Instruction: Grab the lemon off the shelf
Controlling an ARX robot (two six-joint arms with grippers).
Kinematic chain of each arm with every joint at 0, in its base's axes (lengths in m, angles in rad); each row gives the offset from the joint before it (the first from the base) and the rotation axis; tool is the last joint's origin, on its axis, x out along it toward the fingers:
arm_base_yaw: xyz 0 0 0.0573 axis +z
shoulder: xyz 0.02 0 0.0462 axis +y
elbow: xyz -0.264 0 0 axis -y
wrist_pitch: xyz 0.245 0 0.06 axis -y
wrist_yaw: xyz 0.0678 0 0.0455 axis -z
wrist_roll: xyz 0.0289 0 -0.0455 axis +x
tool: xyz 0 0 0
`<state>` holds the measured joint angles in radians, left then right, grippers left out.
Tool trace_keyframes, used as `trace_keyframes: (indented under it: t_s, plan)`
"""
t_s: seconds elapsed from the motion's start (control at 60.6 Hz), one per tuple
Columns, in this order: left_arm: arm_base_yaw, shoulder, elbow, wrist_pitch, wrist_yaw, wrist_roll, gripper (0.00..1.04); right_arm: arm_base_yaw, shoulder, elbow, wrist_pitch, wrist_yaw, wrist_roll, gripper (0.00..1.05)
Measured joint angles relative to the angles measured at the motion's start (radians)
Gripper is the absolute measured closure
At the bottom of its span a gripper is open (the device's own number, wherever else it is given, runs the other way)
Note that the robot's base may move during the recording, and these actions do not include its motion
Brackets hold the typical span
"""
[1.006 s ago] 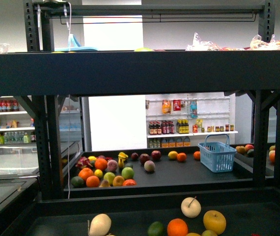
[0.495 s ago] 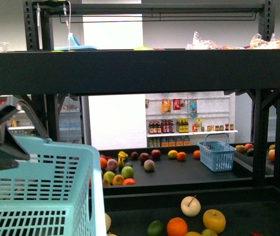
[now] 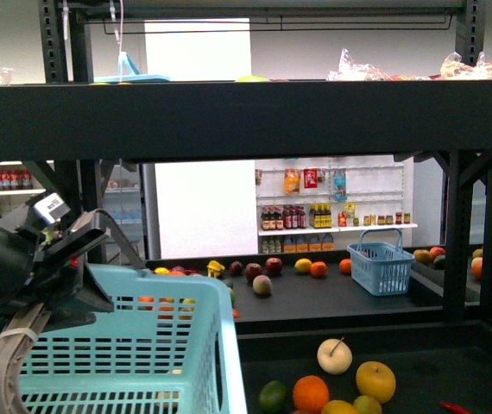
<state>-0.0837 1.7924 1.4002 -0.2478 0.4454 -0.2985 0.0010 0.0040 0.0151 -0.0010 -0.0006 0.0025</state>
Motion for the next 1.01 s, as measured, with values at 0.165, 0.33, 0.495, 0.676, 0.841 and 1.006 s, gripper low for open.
trace_keyframes:
  t_s: [0.165,0.33,0.495,0.676,0.841,1.006]
  plan:
    - [-0.008,0.009,0.013,0.000,-0.002,0.012,0.78,0.000,0.000,0.000,0.000,0.000,0.000,0.02]
    - [-0.014,0.011,0.013,0.000,0.001,0.016,0.78,0.018,0.089,0.031,-0.095,0.092,0.113,0.02]
    - [-0.019,0.011,0.013,0.000,0.008,0.017,0.78,-0.091,0.447,0.131,0.079,-0.049,0.228,0.02]
    - [-0.020,0.011,0.013,0.000,0.000,0.018,0.78,-0.215,1.153,0.547,0.276,-0.190,0.248,0.02]
    - [-0.019,0.011,0.014,0.000,0.000,0.020,0.78,-0.196,1.640,0.888,0.172,-0.235,0.228,0.02]
    - [-0.020,0.011,0.014,0.000,0.005,0.019,0.78,-0.140,1.993,1.172,0.116,-0.216,0.151,0.02]
